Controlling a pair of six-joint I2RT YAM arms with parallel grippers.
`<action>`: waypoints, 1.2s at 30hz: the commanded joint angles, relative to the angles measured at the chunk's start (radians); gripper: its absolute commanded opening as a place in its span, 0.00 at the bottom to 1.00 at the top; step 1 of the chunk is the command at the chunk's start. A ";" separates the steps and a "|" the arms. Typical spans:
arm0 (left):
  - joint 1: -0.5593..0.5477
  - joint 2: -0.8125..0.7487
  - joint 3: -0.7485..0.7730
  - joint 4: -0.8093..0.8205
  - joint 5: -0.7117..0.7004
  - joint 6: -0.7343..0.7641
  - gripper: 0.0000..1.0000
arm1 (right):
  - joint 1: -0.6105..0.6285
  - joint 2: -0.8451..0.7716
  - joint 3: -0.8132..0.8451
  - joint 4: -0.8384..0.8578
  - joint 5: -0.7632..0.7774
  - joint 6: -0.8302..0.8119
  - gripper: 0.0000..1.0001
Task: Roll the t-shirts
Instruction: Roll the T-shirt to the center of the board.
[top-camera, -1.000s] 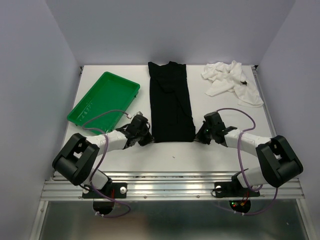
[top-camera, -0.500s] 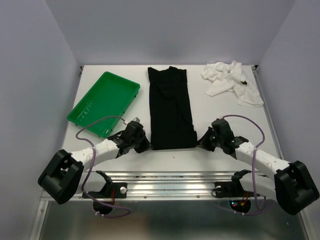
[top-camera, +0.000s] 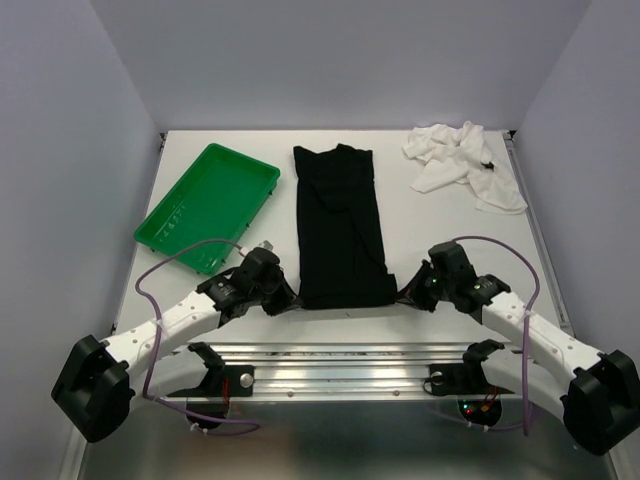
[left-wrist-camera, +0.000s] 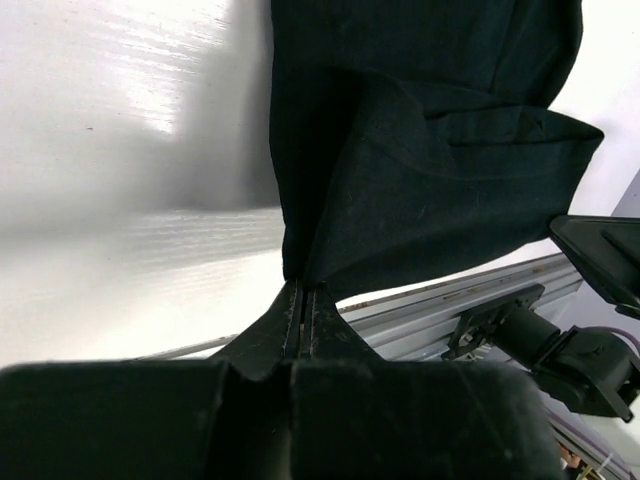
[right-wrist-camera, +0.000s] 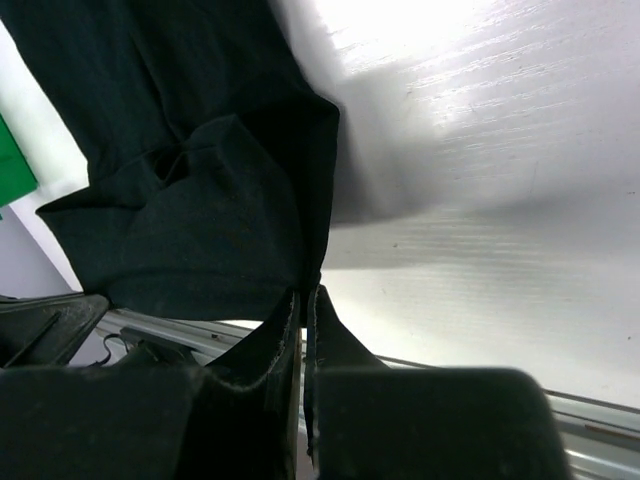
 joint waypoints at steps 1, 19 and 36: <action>0.000 -0.012 0.077 -0.138 -0.062 0.000 0.00 | -0.001 0.012 0.079 -0.090 0.040 -0.007 0.01; 0.000 -0.031 0.136 -0.163 -0.095 0.107 0.61 | -0.001 0.069 0.210 -0.158 0.085 -0.140 0.44; -0.004 0.304 0.219 0.023 -0.031 0.265 0.00 | 0.179 0.362 0.236 0.099 0.117 -0.094 0.04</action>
